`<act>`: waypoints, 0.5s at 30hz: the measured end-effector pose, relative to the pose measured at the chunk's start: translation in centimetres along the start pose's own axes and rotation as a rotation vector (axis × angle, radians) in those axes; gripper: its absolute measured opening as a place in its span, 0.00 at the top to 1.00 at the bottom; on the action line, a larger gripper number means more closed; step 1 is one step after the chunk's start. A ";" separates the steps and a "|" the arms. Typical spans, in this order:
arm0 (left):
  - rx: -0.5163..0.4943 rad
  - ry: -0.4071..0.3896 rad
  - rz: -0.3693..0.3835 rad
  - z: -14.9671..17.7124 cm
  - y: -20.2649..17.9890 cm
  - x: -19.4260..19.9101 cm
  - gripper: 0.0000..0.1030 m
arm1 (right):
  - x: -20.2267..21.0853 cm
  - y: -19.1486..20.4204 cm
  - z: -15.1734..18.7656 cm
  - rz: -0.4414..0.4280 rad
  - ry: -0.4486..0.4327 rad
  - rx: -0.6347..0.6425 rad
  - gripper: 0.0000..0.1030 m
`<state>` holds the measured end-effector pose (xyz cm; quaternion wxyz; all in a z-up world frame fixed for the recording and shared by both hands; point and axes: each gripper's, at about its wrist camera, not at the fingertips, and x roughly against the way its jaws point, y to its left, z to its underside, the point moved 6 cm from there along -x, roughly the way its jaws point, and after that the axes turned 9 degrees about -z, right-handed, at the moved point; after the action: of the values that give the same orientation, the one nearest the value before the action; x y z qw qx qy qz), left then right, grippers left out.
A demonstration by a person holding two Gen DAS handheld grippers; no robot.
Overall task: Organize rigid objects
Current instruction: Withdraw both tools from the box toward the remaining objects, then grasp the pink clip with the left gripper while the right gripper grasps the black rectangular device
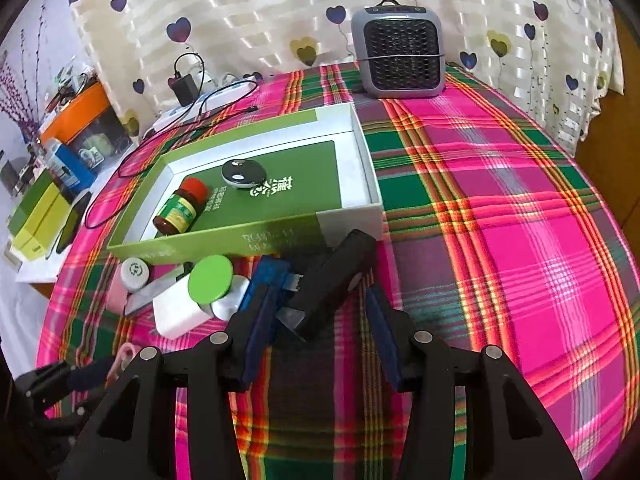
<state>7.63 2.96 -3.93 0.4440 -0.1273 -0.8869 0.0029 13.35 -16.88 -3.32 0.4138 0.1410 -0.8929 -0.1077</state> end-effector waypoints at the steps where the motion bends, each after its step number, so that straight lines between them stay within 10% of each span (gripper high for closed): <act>1: -0.001 0.000 -0.001 0.0 0.0 0.0 0.66 | 0.3 -0.1 0.1 0.010 -0.001 0.008 0.53; 15: -0.003 0.002 -0.025 -0.6 -0.1 -0.5 0.66 | -0.8 -1.6 -0.3 0.071 0.024 0.010 0.53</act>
<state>8.42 2.64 -3.94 0.4446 -0.1171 -0.8880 -0.0039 14.31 -18.17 -4.20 0.4275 0.1127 -0.8928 -0.0866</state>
